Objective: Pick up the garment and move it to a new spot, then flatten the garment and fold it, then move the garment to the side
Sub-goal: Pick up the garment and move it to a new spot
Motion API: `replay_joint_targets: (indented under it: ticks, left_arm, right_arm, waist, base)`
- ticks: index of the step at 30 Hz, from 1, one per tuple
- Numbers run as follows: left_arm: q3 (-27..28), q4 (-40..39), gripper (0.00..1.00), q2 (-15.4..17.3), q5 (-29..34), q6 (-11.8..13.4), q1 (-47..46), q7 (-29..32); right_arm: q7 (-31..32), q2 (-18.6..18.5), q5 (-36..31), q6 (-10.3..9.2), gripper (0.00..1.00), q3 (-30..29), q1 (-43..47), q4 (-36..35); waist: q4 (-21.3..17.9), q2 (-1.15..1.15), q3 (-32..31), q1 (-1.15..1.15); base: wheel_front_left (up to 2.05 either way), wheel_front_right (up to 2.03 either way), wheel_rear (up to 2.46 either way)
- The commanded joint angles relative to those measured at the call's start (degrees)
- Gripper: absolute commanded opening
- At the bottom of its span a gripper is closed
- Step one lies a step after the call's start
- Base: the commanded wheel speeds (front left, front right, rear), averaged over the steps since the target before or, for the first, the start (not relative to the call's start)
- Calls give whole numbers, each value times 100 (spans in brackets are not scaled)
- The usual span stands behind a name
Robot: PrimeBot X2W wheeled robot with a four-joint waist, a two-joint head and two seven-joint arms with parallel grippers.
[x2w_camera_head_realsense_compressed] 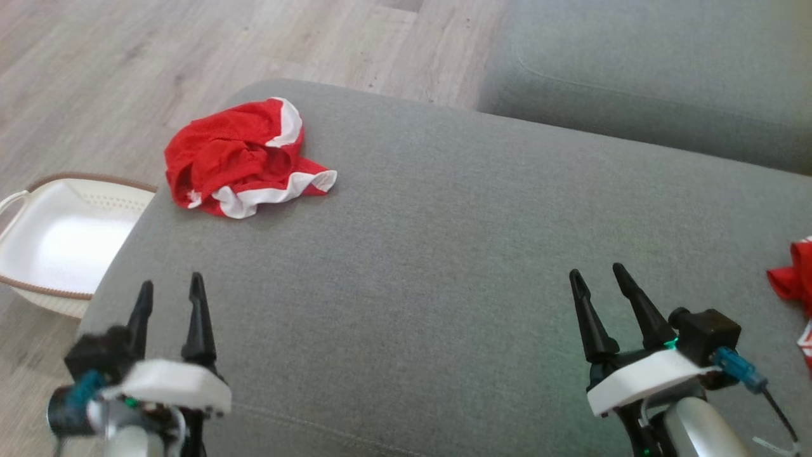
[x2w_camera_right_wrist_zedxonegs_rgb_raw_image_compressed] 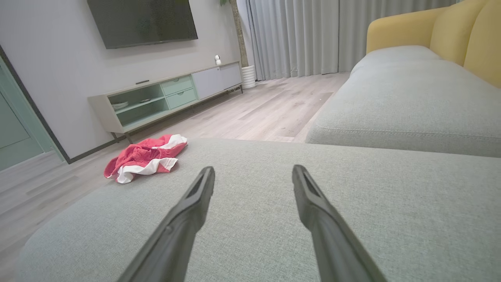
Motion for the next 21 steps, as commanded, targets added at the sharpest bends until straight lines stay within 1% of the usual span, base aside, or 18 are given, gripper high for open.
replay_joint_targets:
  ticks: [1, 3, 6, 9, 11, 14, 16, 17, 18, 21]
  left_arm:
    - [289, -342, 100, 99, -213, -93, -617, 168]
    - [323, -562, 100, 207, -288, -130, -1007, 450]
    - [318, -738, 100, 430, -368, -166, -1731, 1228]
    - [378, -637, 100, 624, -541, -165, -2550, 2033]
    - [422, -347, 100, 790, -610, -142, -3053, 2547]
    - [572, 312, 100, 1019, -757, -97, -3714, 3086]
    - [704, 832, 100, 1169, -867, -74, -4106, 3293]
    - [704, 832, 100, 1169, -867, -74, -4106, 3293]
    - [740, 1102, 100, 1232, -905, -78, -4270, 3374]
    - [843, 1826, 100, 1492, -892, -17, -4681, 3458]
  right_arm:
    - [-68, -103, 35, -4, 100, 114, -226, -240]
    - [-71, -149, 40, -4, 100, 113, -279, -328]
    - [-39, -237, 39, -4, 100, 101, -375, -485]
    - [10, -351, 62, -4, 100, 111, -519, -638]
    - [25, -421, 82, -4, 100, 118, -627, -739]
    - [41, -514, 116, -4, 100, 148, -808, -879]
    - [38, -579, 151, -4, 100, 162, -939, -946]
    - [38, -579, 151, -4, 100, 162, -939, -946]
    - [32, -613, 169, -4, 100, 161, -997, -961]
    - [14, -675, 215, -4, 100, 210, -1171, -1020]
  waist:
    - [-97, 0, 92, 0]
    - [-198, 0, 249, 0]
    - [-373, 0, 572, 0]
    - [-584, 0, 985, 0]
    - [-744, 0, 1268, 0]
    - [-1008, 0, 1681, 0]
    - [-1189, 0, 1944, 0]
    - [-1189, 0, 1944, 0]
    - [-1260, 0, 2044, 0]
    - [-1516, 0, 2372, 0]
  base:
    - [0, 0, 0]
    - [0, 0, 0]
    - [0, 0, 0]
    - [0, 0, 0]
    - [0, 0, 0]
    - [0, 0, 0]
    - [0, 0, 0]
    - [0, 0, 0]
    - [0, 0, 0]
    - [0, 0, 0]
